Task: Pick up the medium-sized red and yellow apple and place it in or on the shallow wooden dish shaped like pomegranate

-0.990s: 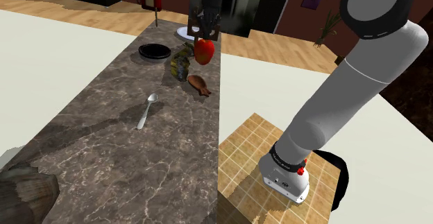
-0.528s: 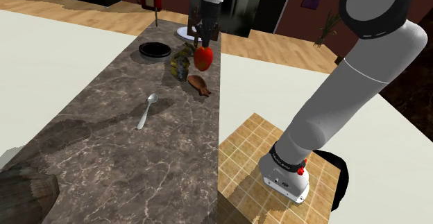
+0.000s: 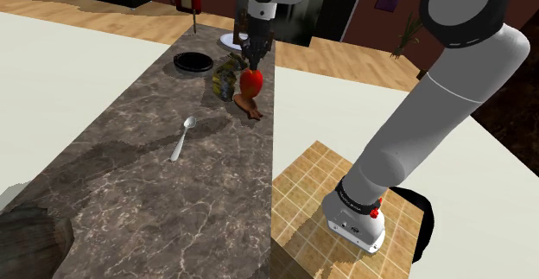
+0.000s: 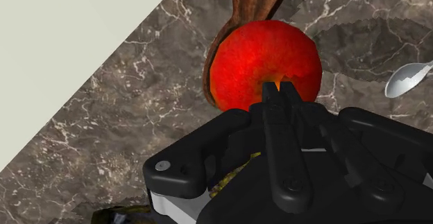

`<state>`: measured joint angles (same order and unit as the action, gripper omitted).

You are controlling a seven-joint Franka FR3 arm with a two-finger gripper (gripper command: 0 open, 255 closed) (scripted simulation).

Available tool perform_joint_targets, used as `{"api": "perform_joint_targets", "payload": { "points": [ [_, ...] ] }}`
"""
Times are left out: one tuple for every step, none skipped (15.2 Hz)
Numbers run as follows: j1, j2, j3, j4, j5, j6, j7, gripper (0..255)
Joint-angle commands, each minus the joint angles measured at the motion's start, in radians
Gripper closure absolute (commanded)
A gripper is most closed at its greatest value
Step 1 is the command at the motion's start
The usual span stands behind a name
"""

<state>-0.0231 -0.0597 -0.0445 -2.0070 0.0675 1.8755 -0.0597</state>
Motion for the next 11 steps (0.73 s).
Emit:
{"api": "perform_joint_targets", "payload": {
  "points": [
    [0.0,0.005,0.0,-0.021,0.001,0.027,-0.003,255],
    [0.0,0.008,0.0,-0.031,0.001,0.04,-0.004,255],
    [0.0,0.012,0.0,-0.041,0.002,0.053,-0.005,255],
    [0.0,0.015,0.0,-0.051,0.002,0.067,-0.006,255],
    [0.0,0.019,0.0,-0.06,0.003,0.08,-0.007,255],
    [0.0,0.023,0.0,-0.069,0.003,0.093,-0.008,255],
    [0.0,0.027,0.0,-0.078,0.004,0.106,-0.009,255],
    [0.0,0.03,0.0,-0.082,0.004,0.112,-0.009,255],
    [0.0,0.03,0.0,-0.083,0.004,0.112,-0.009,255],
    [0.0,0.03,0.0,-0.082,0.004,0.112,-0.009,255],
    [0.0,0.03,0.0,-0.082,0.004,0.112,-0.009,255]
  ]
}}
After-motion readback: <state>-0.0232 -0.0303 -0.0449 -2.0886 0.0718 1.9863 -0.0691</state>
